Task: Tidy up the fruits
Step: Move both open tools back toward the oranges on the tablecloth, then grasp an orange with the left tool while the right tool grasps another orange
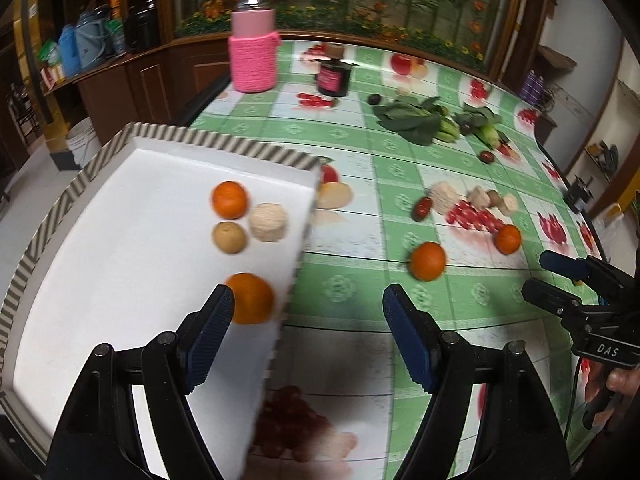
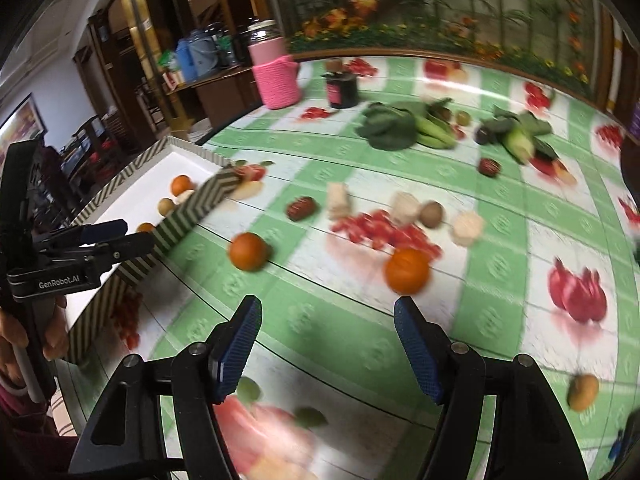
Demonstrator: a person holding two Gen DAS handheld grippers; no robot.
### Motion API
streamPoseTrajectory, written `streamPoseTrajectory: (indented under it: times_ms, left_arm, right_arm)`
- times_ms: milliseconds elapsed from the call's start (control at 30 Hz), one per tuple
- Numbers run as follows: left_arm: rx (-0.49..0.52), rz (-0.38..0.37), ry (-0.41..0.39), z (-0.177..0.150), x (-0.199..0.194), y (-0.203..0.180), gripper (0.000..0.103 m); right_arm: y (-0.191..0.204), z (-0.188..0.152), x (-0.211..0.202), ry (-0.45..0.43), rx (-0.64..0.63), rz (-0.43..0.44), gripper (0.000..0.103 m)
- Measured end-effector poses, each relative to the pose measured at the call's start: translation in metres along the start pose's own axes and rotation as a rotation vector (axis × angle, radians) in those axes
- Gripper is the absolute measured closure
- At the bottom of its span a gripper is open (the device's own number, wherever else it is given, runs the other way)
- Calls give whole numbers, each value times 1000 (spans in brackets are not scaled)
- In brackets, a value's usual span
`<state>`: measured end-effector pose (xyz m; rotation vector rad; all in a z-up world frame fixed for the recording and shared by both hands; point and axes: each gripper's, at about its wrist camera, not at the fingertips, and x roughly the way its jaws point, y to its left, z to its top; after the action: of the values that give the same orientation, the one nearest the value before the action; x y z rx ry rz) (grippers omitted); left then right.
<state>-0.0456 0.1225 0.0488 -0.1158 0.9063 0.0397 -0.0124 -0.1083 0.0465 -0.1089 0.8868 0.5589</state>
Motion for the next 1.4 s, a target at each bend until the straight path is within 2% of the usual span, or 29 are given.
streamPoseTrajectory:
  times_ms: [267,733,933,1100,1133,1233,1267,1400]
  left_arm:
    - [57,-33,20,1,10,-29,26]
    - [110,-51,58,10,41,-60,27]
    - [122,-40,73,14,54,-67,27]
    - [133,-31,70,14,59,-69,27]
    - [135,-32,71,15,60,-70,29]
    - [133,-52,81,14,64,-70,63]
    - [138,-37,68,15,63,-70,72]
    - [120,-44,66,14,59,-66,72]
  right_arm:
    - [-32,-9,-11,-3,38,-47,32]
    - [-42,19,32,46,8,-51,34]
    - [-38,22,43,67,-28,-45,49]
    - [-38,23,52,85,-48,-46,69]
    - [-39,23,52,76,-48,-49,69]
    - [-41,22,51,67,-34,-36,70]
    - [-41,21,51,65,-33,-35,70]
    - [-40,19,47,62,-27,-23,70]
